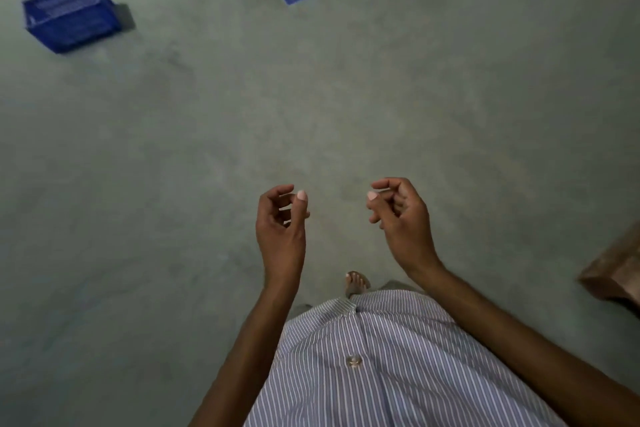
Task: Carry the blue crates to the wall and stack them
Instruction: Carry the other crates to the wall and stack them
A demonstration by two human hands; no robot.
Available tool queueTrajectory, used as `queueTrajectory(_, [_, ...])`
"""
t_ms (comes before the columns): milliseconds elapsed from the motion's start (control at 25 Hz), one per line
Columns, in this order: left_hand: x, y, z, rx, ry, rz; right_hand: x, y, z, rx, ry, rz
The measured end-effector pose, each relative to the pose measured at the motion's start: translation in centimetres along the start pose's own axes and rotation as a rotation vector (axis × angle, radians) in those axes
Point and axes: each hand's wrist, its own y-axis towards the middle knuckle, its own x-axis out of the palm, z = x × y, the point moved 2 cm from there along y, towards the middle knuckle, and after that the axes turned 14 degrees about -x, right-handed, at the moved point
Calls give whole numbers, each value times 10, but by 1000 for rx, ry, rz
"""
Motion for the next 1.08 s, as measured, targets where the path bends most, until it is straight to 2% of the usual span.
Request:
queueTrajectory(200, [-37, 88, 36, -34, -76, 165, 92, 87, -9, -11, 10, -230])
queueTrajectory(320, [-72, 151, 39, -81, -110, 245, 167, 127, 4, 15, 0, -306])
queueTrajectory(520, [-156, 286, 55, -124, -120, 270, 324, 199, 14, 61, 52, -294])
queueTrajectory(720, [-240, 417, 116, -107, -175, 306, 468, 279, -17, 102, 142, -336])
queueTrajectory(880, [-277, 522, 145, -189, -280, 305, 563, 351, -40, 117, 197, -390])
queueTrajectory(1080, [-312, 658, 167, -268, -317, 305, 672, 454, -29, 151, 197, -405])
